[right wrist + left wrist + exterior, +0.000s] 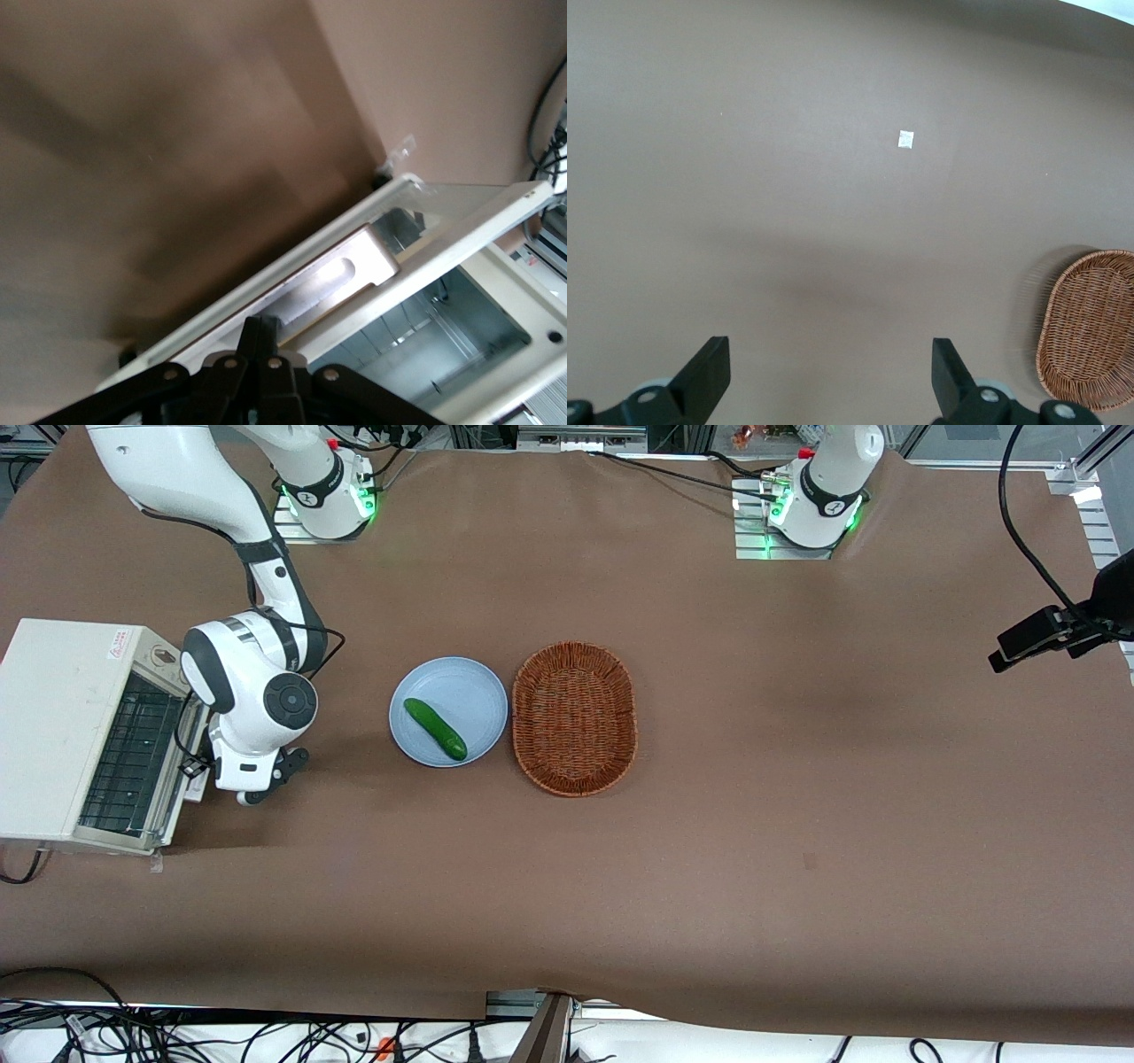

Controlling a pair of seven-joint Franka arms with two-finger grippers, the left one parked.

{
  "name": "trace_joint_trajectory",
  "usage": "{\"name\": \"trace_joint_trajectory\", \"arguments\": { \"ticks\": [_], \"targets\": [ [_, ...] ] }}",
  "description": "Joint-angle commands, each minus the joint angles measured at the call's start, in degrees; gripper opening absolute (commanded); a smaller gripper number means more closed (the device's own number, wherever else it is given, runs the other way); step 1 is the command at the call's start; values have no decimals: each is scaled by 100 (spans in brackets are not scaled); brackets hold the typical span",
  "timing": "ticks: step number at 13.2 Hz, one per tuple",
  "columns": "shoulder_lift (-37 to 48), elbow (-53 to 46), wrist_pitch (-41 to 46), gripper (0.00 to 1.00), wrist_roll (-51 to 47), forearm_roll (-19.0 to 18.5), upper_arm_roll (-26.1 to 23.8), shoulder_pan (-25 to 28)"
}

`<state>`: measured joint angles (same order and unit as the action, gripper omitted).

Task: Open oven door with right arm only

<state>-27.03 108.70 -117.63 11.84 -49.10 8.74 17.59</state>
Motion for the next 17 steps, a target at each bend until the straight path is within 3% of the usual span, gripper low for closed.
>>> {"name": "trace_joint_trajectory", "arguments": {
  "ticks": [1, 8, 17],
  "targets": [
    [-478, -85, -190, 0, -102, 172, 111, -239],
    [-619, -218, -190, 0, -102, 945, 102, -248],
    [-707, -376, -181, 0, -102, 2754, 111, -362]
  ]
}}
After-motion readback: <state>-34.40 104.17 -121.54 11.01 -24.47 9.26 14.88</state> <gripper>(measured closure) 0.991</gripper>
